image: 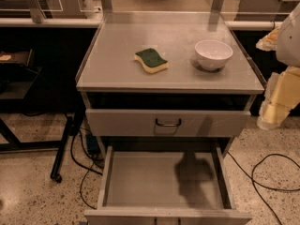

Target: Place sponge into middle drawer

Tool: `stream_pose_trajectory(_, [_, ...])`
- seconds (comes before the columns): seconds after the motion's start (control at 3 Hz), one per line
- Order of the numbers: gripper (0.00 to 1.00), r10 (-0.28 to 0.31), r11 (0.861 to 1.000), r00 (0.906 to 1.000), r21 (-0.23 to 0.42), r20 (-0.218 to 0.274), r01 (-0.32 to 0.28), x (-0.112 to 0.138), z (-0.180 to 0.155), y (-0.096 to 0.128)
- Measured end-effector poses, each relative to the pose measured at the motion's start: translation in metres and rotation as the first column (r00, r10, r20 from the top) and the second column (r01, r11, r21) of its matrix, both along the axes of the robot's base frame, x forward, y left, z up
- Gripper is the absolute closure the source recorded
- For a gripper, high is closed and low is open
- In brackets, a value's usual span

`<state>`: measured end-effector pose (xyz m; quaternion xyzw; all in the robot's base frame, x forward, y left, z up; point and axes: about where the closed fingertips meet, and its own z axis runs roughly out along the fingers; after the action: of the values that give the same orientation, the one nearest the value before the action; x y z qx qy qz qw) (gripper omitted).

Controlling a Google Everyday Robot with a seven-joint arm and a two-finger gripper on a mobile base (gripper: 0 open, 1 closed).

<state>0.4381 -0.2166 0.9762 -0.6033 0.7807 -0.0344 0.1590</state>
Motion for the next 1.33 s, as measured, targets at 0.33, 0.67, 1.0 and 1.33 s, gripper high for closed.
stream_pose_trajectory(0.33, [0.0, -0.011, 1.0, 0.9997, 0.003, 0.021, 0.011, 0.002, 0.004, 0.005])
stream_pose_trajectory(0.67, [0.0, -0.059, 0.998, 0.9973, 0.016, 0.044, 0.058, 0.006, 0.01, 0.014])
stream_pose_trajectory(1.0, [0.0, -0.104, 0.995, 0.9926, 0.016, 0.063, 0.103, 0.013, 0.013, 0.045])
stream_pose_trajectory(1.33, [0.0, -0.146, 0.989, 0.987, 0.031, 0.066, 0.145, 0.013, 0.016, 0.052])
